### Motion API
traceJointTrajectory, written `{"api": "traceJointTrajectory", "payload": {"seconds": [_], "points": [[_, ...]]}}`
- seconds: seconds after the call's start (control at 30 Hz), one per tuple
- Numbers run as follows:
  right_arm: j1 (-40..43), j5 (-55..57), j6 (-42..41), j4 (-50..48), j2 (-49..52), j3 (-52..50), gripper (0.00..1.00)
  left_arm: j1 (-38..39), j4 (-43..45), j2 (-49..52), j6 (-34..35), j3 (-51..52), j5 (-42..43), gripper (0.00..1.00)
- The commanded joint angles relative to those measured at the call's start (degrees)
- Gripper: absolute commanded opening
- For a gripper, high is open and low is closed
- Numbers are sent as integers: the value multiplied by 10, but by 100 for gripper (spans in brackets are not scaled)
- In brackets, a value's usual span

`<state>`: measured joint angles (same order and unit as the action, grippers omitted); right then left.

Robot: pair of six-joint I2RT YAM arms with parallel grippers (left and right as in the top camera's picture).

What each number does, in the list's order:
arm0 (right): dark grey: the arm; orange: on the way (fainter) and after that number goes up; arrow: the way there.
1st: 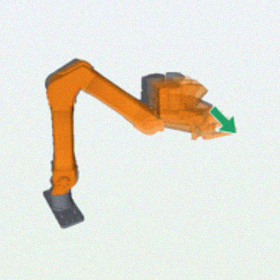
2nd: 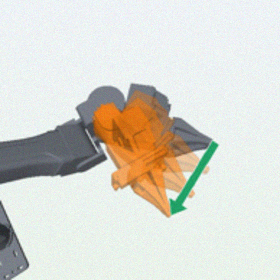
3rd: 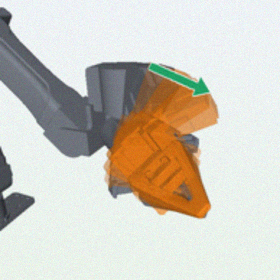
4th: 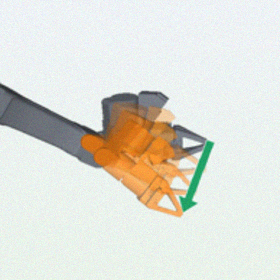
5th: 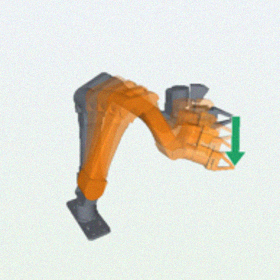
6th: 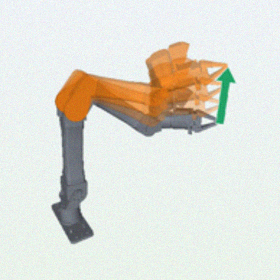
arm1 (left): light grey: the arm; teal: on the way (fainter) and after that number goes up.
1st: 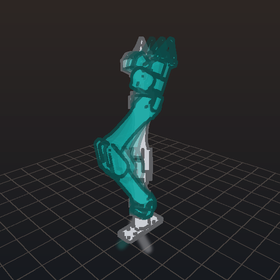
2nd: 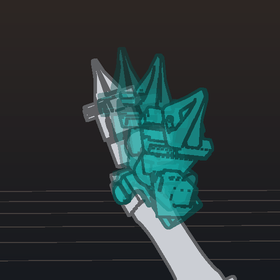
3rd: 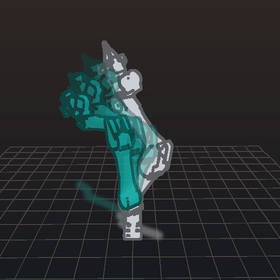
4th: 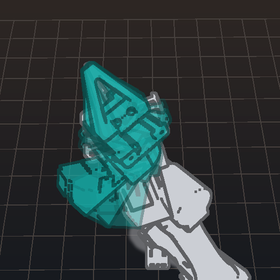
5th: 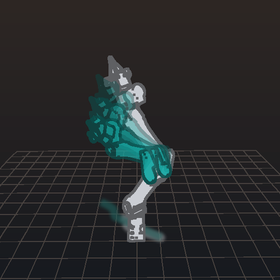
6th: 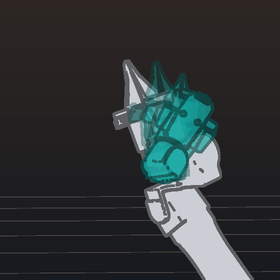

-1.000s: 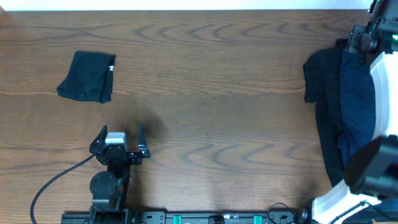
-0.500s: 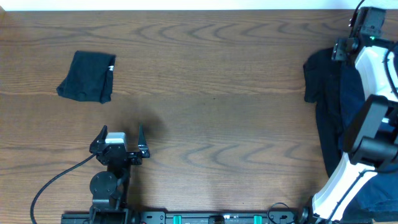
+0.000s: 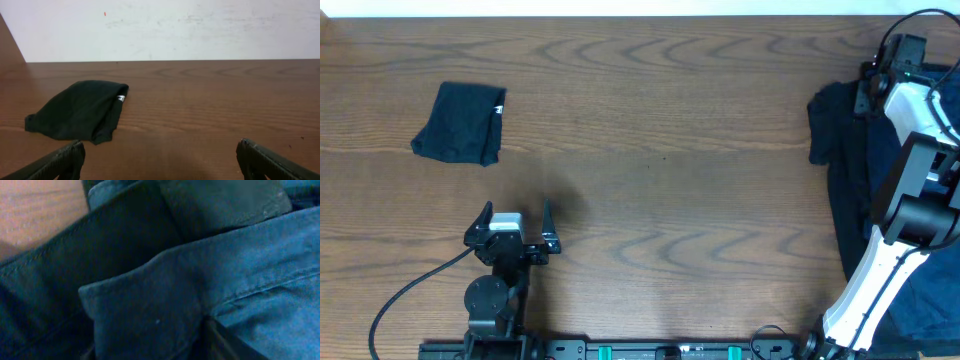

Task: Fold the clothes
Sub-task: 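Reach the right gripper into the clothes pile and grasp the navy shorts, then pull the navy shorts left onto the table center with the right gripper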

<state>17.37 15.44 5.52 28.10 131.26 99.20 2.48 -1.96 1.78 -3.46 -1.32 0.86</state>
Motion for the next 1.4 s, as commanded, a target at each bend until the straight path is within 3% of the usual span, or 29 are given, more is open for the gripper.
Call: {"api": "traceJointTrajectory", "payload": {"seconds": [0.0,0.13,0.27,0.43,0.53,0.77,0.97,1.37], "points": [[10,6,1,0,2,12,46,2,-21,0,-8,11,-14,98],[9,2,1,0,-11,12,42,2,-22,0,-8,11,-14,98],[11,-19,1,4,-34,12,27,2,-21,0,-8,11,-14,98],[10,-22,1,5,-57,12,22,2,-21,0,-8,11,-14,98],[10,-22,1,11,-74,12,1,2,-21,0,-8,11,-14,98],[7,-30,1,38,-122,12,1,2,-21,0,-8,11,-14,98],[-14,-115,1,82,-154,12,1,2,-21,0,-8,11,-14,98],[-182,-219,-65,155,-171,12,1,2,-21,0,-8,11,-14,98]]}}
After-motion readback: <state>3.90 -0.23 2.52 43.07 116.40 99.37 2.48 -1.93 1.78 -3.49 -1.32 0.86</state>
